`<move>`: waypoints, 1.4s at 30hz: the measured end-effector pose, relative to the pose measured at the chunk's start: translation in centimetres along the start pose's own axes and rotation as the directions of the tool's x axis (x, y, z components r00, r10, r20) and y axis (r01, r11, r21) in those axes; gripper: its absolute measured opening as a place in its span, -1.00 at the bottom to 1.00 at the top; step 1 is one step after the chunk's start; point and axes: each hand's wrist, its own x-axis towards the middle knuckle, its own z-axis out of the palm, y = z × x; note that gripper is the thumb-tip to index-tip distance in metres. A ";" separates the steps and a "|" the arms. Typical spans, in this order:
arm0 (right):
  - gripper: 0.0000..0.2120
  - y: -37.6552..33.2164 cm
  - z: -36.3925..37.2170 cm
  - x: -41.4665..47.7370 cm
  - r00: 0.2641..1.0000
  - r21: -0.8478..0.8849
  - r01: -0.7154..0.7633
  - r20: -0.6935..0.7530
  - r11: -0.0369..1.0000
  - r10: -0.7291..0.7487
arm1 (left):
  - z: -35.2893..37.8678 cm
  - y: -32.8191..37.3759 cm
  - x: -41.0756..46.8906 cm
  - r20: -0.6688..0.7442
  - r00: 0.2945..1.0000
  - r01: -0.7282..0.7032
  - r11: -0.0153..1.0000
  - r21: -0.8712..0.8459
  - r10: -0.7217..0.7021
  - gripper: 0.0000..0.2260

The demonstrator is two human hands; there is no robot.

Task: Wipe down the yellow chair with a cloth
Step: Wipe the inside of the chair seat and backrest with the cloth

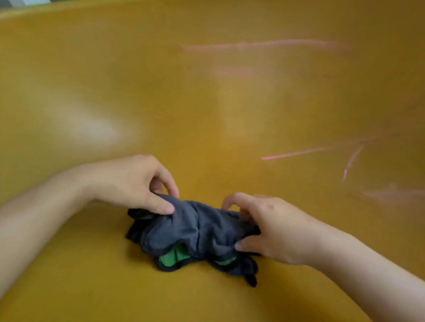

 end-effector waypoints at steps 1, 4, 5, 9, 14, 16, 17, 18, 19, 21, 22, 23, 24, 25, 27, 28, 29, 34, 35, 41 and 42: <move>-0.71 0.2 0.0 0.2 0.999 -0.017 0.014 -0.042 1.000 -0.015 | -0.6 -0.1 -0.5 0.056 0.998 0.008 1.000 -0.011 -0.007 -0.74; -0.96 1.7 -2.0 -0.5 0.993 0.424 -0.114 0.037 0.898 0.109 | -2.5 -0.4 -2.4 0.143 0.990 0.005 0.994 -0.109 0.011 -0.57; -0.93 1.8 -3.1 -1.0 0.985 0.661 -0.175 0.119 0.730 0.128 | -3.1 -0.6 -2.9 0.124 0.990 -0.033 0.973 -0.229 0.063 -0.60; -0.74 2.2 -5.3 -1.7 0.963 0.878 -0.189 0.079 0.439 0.257 | -3.1 -0.7 -2.9 -0.075 0.995 -0.104 0.788 -0.607 0.073 -0.71; -0.71 2.5 -2.9 -0.6 0.903 0.439 -0.341 -0.094 0.831 0.420 | 0.5 -2.0 0.9 -0.463 0.874 0.075 0.982 -0.171 -0.147 -0.71; -0.66 2.4 -2.0 -0.4 0.905 0.408 -0.366 -0.054 0.836 0.423 | 1.0 -2.5 1.4 -0.527 0.839 0.091 0.989 -0.114 -0.138 -0.73; -0.56 2.4 -1.5 -0.3 0.918 0.339 -0.362 -0.031 0.868 0.395 | 1.2 -2.7 1.6 -0.511 0.849 0.099 0.990 -0.097 -0.135 -0.72; -0.42 2.2 -0.8 0.0 0.926 0.222 -0.372 0.021 0.901 0.377 | 1.5 -2.7 1.9 -0.482 0.864 0.117 0.990 -0.081 -0.141 -0.69; -0.32 1.9 -0.1 0.2 0.921 0.046 -0.388 0.055 0.921 0.385 | 1.9 -2.7 2.2 -0.446 0.880 0.140 0.986 -0.091 -0.166 -0.69; -0.45 1.7 1.0 0.8 0.931 -0.196 -0.358 -0.001 0.913 0.365 | 2.9 -2.9 2.7 -0.371 0.903 0.180 0.975 -0.133 -0.217 -0.66; -0.63 1.9 1.1 1.1 0.941 -0.215 -0.338 -0.056 0.916 0.334 | 3.4 -3.1 3.1 -0.341 0.909 0.180 0.963 -0.200 -0.241 -0.66; -0.79 2.0 0.7 1.3 0.944 -0.184 -0.326 -0.110 0.927 0.310 | 3.8 -3.3 3.3 -0.317 0.908 0.177 0.938 -0.298 -0.273 -0.71; -0.86 2.5 0.1 1.5 0.940 -0.130 -0.323 -0.160 0.937 0.302 | 3.7 -3.2 3.4 -0.328 0.897 0.141 0.894 -0.425 -0.296 -0.80; -0.87 3.1 -0.7 1.6 0.927 -0.061 -0.332 -0.206 0.941 0.314 | 3.3 -3.3 3.5 -0.370 0.873 0.083 0.843 -0.531 -0.319 -0.87; -0.86 4.2 -2.7 1.4 0.881 0.218 -0.328 -0.281 0.919 0.381 | 1.6 -3.0 3.4 -0.458 0.821 -0.098 0.707 -0.701 -0.341 -0.93; -0.86 4.4 -4.0 1.0 0.859 0.465 -0.261 -0.288 0.846 0.423 | 0.5 -2.8 3.0 -0.468 0.819 -0.216 0.576 -0.788 -0.333 -0.92; -0.85 4.4 -5.3 0.3 0.858 0.721 -0.140 -0.254 0.678 0.447 | -0.6 -2.6 2.3 -0.452 0.842 -0.317 0.407 -0.857 -0.295 -0.90; -0.78 4.1 -10.1 -3.3 0.977 0.979 0.204 -0.205 0.026 0.062 | -4.9 -4.5 -2.4 -0.312 0.925 -0.325 0.029 -0.945 0.216 -0.71; -0.77 4.1 -10.4 -3.8 0.983 0.983 0.182 -0.182 -0.003 -0.025 | -5.1 -5.0 -2.8 -0.292 0.931 -0.327 0.145 -0.934 0.219 -0.61; -0.66 3.7 -11.6 -4.5 0.975 0.906 0.220 -0.210 0.361 -0.066 | -5.6 -3.2 -2.9 -0.459 0.886 -0.390 0.427 -0.816 -0.068 -0.83; -0.58 3.2 -12.3 -4.6 0.970 0.885 0.222 -0.242 0.409 -0.002 | -6.1 -2.7 -2.9 -0.510 0.852 -0.424 0.417 -0.804 -0.117 -0.86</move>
